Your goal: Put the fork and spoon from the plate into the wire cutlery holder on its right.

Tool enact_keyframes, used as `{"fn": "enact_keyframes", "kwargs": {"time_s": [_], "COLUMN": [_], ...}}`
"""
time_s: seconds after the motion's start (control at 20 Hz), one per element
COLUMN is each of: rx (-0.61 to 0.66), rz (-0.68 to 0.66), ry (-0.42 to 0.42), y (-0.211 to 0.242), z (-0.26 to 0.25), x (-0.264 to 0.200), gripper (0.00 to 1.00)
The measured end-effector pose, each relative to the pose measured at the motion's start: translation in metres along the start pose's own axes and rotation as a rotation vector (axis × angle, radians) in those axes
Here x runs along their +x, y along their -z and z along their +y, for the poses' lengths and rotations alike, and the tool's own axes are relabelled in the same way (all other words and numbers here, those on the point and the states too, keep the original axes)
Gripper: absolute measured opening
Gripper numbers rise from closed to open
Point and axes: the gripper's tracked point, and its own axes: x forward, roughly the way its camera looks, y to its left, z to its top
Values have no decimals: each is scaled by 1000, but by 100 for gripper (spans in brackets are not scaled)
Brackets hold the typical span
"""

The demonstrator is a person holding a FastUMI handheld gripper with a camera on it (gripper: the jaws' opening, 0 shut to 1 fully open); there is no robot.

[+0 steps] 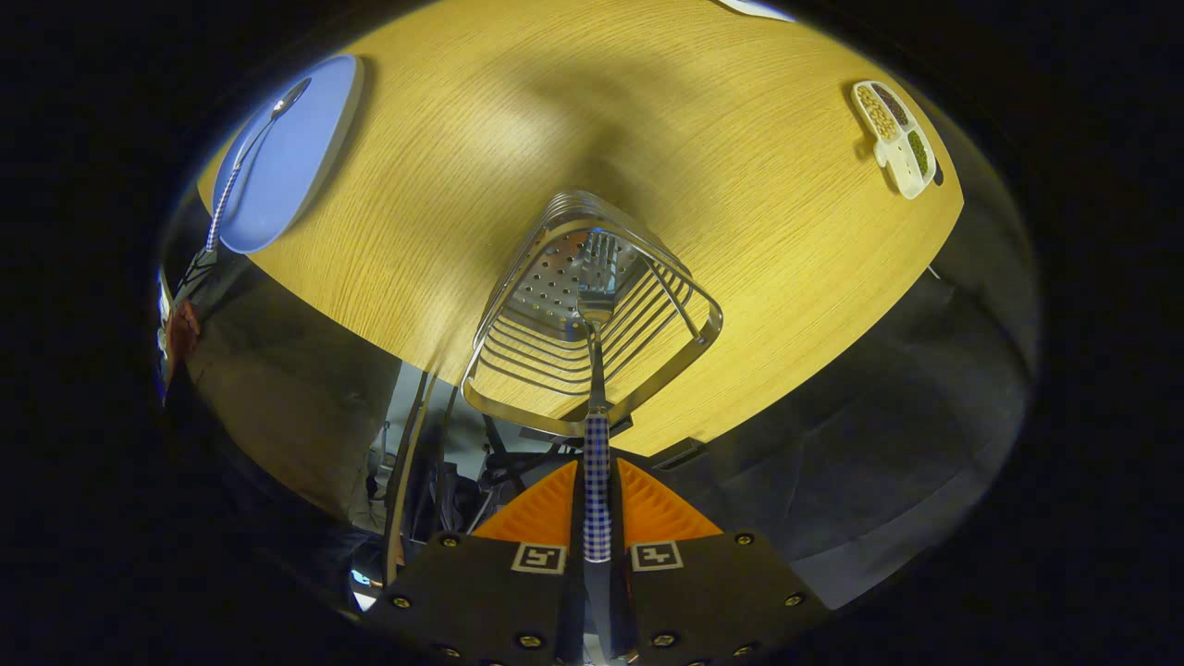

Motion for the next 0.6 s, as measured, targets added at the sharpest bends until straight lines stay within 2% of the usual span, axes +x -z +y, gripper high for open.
{"fn": "enact_keyframes", "kwargs": {"time_s": [0.15, 0.25, 0.35, 0.5, 0.6], "rx": [6, 20, 29, 55, 79], "rz": [-15, -34, -57, -99, -133], "ry": [11, -18, -24, -28, -39], "y": [-4, -2, -1, 2, 6], "z": [-4, 0, 0, 1, 4], "x": [-7, -9, -15, -23, -31], "gripper": [11, 24, 24, 34, 36]}}
